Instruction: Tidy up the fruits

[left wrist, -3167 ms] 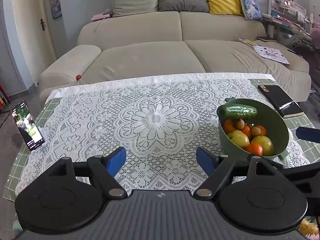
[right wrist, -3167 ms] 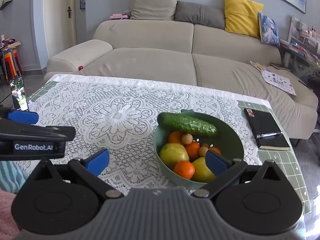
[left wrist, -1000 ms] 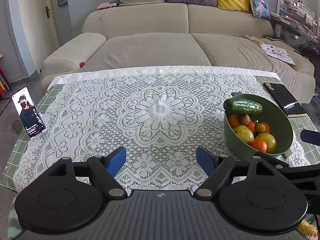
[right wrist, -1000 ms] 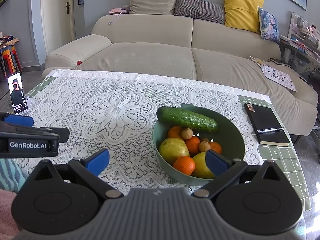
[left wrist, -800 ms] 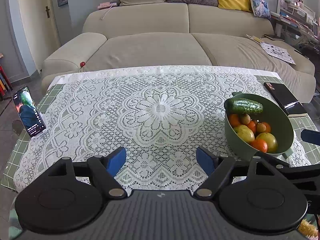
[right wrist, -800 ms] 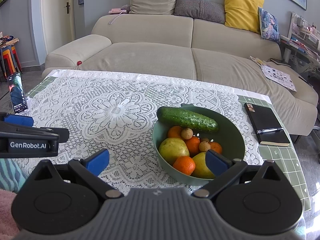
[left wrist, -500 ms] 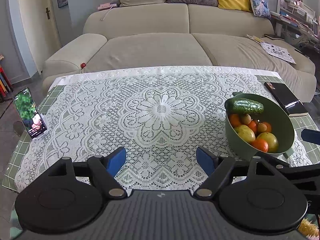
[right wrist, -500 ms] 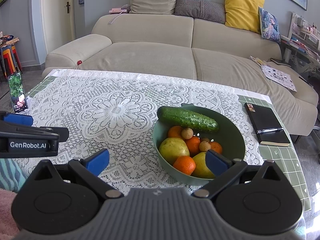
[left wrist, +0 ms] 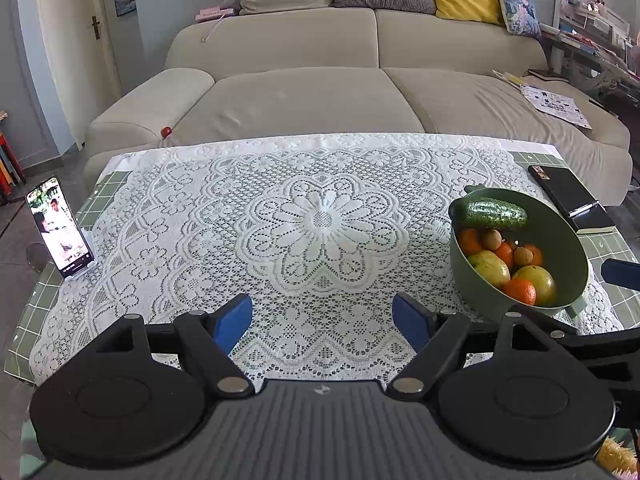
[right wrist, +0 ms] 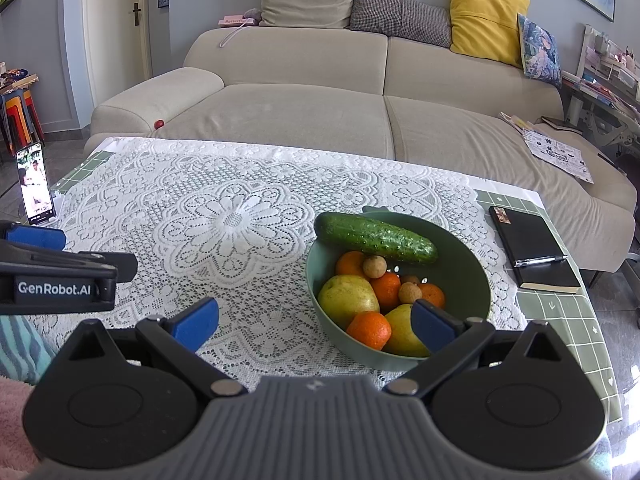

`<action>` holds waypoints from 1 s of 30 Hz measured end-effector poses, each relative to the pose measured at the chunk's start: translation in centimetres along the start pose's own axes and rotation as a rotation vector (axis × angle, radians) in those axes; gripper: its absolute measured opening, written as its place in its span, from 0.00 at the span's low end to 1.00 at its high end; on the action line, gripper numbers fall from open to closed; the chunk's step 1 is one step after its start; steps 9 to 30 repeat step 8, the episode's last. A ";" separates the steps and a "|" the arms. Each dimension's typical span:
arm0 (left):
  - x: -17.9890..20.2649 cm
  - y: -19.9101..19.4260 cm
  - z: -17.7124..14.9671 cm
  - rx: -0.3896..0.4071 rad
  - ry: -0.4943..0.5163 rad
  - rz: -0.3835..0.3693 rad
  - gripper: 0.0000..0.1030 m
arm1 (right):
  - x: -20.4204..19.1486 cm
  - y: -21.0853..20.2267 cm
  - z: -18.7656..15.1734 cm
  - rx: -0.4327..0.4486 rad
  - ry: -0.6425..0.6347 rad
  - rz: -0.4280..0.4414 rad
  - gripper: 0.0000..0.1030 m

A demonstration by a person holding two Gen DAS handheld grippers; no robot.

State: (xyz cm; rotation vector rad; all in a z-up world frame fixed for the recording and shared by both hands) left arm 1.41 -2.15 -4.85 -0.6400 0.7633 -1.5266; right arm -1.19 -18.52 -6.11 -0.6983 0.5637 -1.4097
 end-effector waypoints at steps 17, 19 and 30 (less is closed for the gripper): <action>-0.1 -0.2 0.2 0.005 -0.012 0.002 0.91 | 0.0 0.0 0.0 0.001 -0.001 0.000 0.96; -0.1 -0.2 0.2 0.005 -0.012 0.002 0.91 | 0.0 0.0 0.0 0.001 -0.001 0.000 0.96; -0.1 -0.2 0.2 0.005 -0.012 0.002 0.91 | 0.0 0.0 0.0 0.001 -0.001 0.000 0.96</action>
Point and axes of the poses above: each gripper's, at about its wrist camera, not at the fingertips, and y roughly the way its jaws point, x to its right, z to its top, the point moved 4 cm from there along y, roughly the way its jaws point, and after that the axes turned 6 degrees about -x, right-handed, at the moved point
